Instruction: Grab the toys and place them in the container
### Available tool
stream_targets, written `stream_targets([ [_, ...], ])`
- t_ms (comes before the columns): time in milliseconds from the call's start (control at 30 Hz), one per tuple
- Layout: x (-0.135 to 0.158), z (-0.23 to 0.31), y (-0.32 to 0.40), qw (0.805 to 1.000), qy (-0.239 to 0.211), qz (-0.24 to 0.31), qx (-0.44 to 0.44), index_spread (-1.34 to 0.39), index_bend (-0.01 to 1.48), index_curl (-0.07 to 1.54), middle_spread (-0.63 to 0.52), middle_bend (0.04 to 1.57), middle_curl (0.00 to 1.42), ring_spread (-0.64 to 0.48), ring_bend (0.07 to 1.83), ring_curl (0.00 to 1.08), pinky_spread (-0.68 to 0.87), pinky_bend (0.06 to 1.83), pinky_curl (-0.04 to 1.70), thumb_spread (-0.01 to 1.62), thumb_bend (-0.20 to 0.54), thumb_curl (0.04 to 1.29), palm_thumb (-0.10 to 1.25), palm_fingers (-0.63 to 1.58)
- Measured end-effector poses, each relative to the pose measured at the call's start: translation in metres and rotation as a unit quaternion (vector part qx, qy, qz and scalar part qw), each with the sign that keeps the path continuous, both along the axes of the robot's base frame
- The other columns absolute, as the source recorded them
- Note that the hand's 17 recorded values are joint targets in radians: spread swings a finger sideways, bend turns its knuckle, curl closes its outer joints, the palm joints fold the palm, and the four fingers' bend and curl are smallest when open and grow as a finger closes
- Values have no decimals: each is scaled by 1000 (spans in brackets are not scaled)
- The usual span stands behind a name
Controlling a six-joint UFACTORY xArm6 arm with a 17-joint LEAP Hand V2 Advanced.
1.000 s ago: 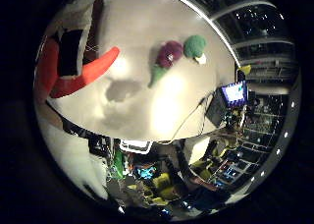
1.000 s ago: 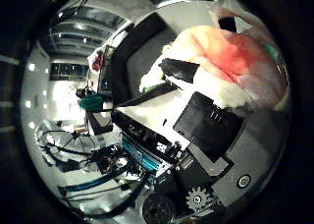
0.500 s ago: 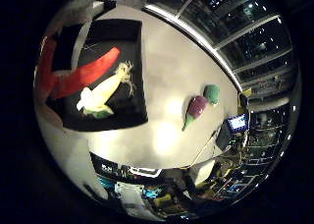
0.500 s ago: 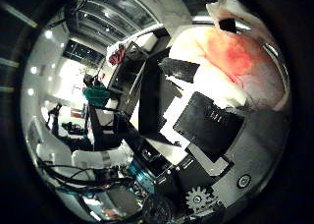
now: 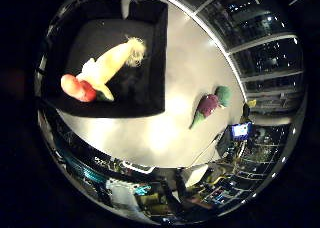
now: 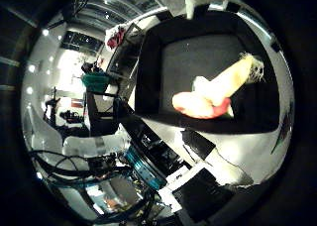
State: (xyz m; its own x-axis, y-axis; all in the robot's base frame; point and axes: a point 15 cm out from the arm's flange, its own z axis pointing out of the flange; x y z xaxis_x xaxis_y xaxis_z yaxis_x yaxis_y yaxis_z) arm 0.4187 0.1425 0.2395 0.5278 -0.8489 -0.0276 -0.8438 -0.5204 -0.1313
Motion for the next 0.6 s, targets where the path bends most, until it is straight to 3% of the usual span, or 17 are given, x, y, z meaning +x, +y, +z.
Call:
stream_targets([
  [200, 11, 15, -41, 1000, -19, -22, -8, -489, 184, 319, -16, 286, 293, 157, 406, 197, 466, 427, 456, 994, -27, 392, 738, 106],
  [367, 21, 26, -111, 997, -38, -66, -21, -459, 160, 304, -48, 317, 314, 70, 436, 212, 443, 383, 407, 997, -25, 379, 738, 256],
  [467, 20, 22, -159, 994, -36, -98, -27, -444, 148, 284, -81, 362, 329, 10, 507, 227, 412, 391, 395, 999, -25, 375, 736, 347],
  [600, 30, 19, -232, 983, -50, -175, -30, -395, 128, 243, -119, 416, 348, -104, 705, 273, 244, 480, 406, 1005, -24, 375, 735, 485],
])
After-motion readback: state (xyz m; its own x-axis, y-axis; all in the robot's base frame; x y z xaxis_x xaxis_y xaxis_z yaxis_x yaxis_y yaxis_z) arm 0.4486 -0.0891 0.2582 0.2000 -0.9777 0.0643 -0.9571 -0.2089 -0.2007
